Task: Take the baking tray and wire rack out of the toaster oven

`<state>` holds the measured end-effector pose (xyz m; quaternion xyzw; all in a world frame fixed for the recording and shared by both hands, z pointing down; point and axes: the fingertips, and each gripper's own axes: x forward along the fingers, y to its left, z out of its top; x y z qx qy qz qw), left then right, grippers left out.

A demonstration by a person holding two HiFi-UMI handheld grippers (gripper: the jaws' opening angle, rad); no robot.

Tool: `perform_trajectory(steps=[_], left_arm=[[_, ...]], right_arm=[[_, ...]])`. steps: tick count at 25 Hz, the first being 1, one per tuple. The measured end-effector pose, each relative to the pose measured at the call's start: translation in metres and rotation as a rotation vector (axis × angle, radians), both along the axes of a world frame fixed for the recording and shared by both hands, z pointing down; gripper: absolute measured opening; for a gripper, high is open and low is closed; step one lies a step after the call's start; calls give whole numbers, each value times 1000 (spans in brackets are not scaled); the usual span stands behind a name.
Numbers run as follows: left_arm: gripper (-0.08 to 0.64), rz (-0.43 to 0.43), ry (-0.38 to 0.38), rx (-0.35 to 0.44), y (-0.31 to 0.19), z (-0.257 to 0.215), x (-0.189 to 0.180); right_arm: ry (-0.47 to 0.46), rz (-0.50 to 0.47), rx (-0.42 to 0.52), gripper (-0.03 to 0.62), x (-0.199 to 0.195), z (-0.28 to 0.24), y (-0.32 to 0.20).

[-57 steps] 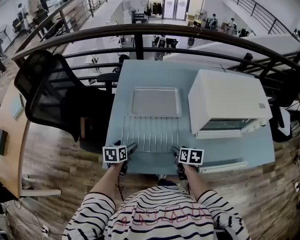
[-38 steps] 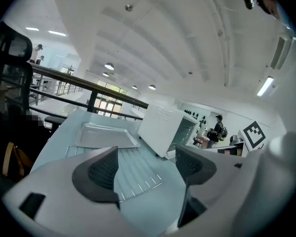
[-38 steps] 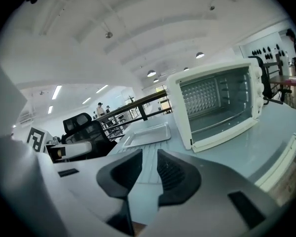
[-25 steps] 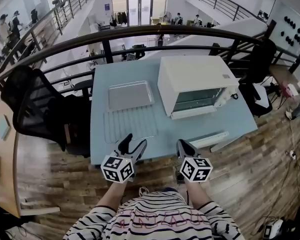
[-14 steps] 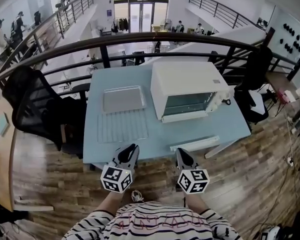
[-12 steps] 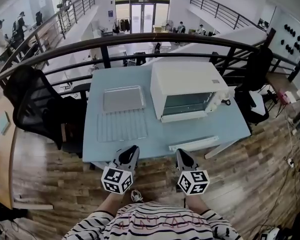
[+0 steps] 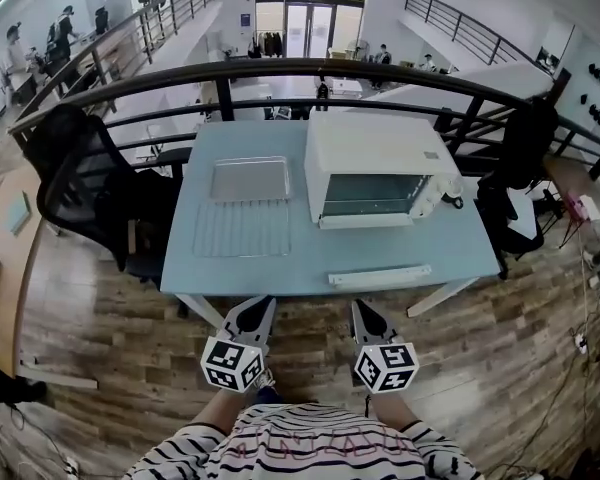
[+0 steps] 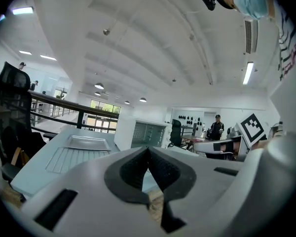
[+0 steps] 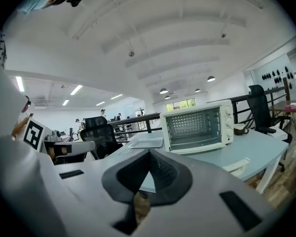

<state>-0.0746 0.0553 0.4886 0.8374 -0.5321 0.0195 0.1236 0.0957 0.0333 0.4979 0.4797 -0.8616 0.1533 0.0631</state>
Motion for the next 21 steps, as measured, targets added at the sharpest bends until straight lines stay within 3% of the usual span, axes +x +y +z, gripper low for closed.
perform_trajectory(steps=[10,21], left_arm=[[23,-56,4,-1,50,9,17],[23,-98,0,23,66,3,31]], right_arm=[[9,-59,-15,26,14,13,36],[2,-79,4,27,28,6,44]])
